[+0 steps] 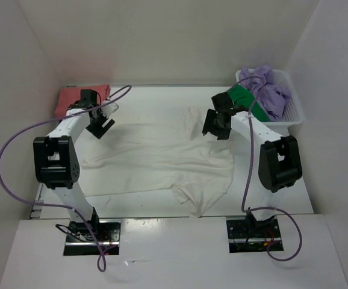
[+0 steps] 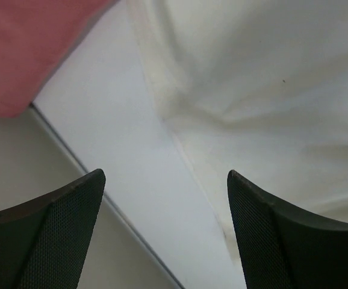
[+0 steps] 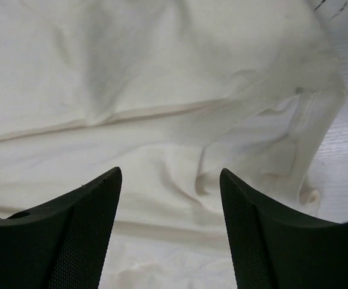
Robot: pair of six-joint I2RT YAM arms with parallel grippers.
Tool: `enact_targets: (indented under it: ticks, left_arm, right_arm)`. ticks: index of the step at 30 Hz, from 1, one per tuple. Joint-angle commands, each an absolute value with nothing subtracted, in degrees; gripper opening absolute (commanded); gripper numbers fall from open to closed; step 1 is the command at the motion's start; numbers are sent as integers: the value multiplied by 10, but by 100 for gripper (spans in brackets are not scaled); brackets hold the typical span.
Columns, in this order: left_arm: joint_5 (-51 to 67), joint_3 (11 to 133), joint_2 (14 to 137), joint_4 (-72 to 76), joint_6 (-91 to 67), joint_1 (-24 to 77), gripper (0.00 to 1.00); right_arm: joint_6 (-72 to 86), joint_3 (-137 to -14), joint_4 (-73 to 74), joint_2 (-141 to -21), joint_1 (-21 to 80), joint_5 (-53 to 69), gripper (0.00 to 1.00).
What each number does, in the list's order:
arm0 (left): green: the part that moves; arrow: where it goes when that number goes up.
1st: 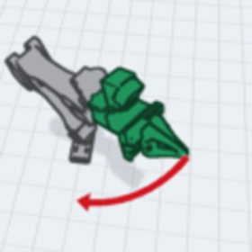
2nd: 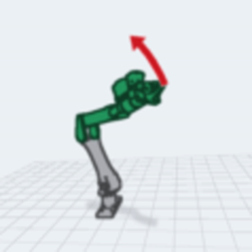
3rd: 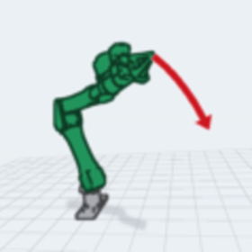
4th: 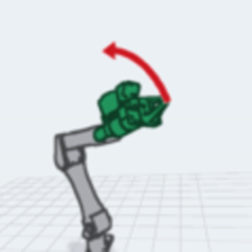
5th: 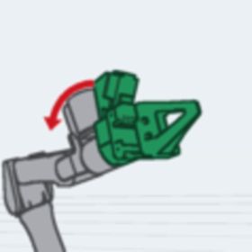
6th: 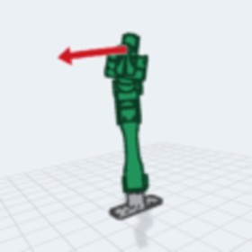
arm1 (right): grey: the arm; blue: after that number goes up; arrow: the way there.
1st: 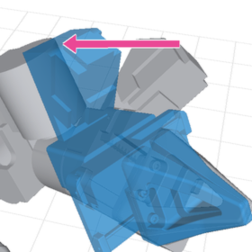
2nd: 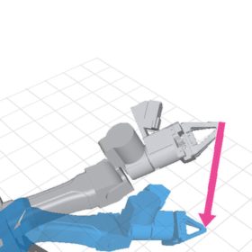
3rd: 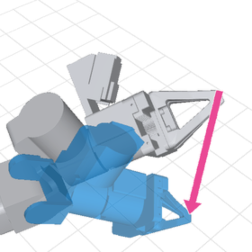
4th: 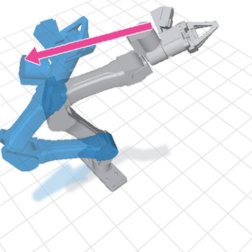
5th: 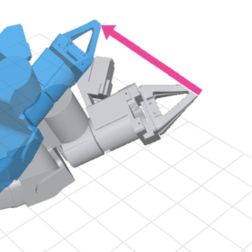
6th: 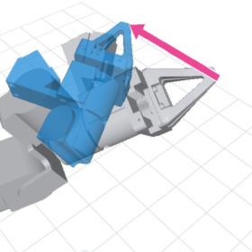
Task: Fold and stack the t-shirts
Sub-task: Flatten out the tshirt, then grap the side of the flattened tshirt closest away from the robot with both arms
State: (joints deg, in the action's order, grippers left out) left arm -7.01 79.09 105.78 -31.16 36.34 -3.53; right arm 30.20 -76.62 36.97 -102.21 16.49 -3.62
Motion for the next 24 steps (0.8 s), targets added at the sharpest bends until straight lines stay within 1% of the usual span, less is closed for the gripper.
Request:
enact_targets:
  ticks: [1,2,4,6,7,8,9,11,12,14,19,20,24]
  left_arm:
    - [-46,779,962,-370,411,-31,89]
    - [-46,762,928,-385,429,-31,89]
    - [-46,721,890,-401,492,-31,90]
    - [-46,645,825,-452,548,-25,90]
    - [-51,615,798,-487,603,-25,90]
    - [-63,586,747,-498,624,-19,90]
    - [-73,530,724,-505,639,-19,90]
    - [-93,484,677,-521,665,-19,90]
    - [-109,465,665,-526,673,-19,90]
    - [-109,426,628,-540,686,-19,90]
    - [-103,395,612,-562,693,-19,90]
    - [-103,386,612,-553,693,-19,90]
    - [-115,347,634,-464,688,-7,90]
  right_arm:
    - [311,-771,388,-941,168,-54,72]
    - [317,-757,388,-920,168,-54,75]
    - [317,-744,408,-902,173,-61,75]
    - [334,-719,423,-874,192,-74,76]
    - [342,-710,439,-864,204,-82,76]
    - [354,-700,448,-857,220,-92,75]
    - [385,-674,457,-841,256,-108,73]
    - [422,-647,476,-830,295,-108,72]
    - [462,-618,476,-818,334,-108,71]
    - [503,-581,482,-807,376,-101,71]
    - [639,-532,502,-748,495,-83,68]
    - [654,-518,502,-740,510,-77,67]
    - [706,-500,502,-729,567,-64,67]
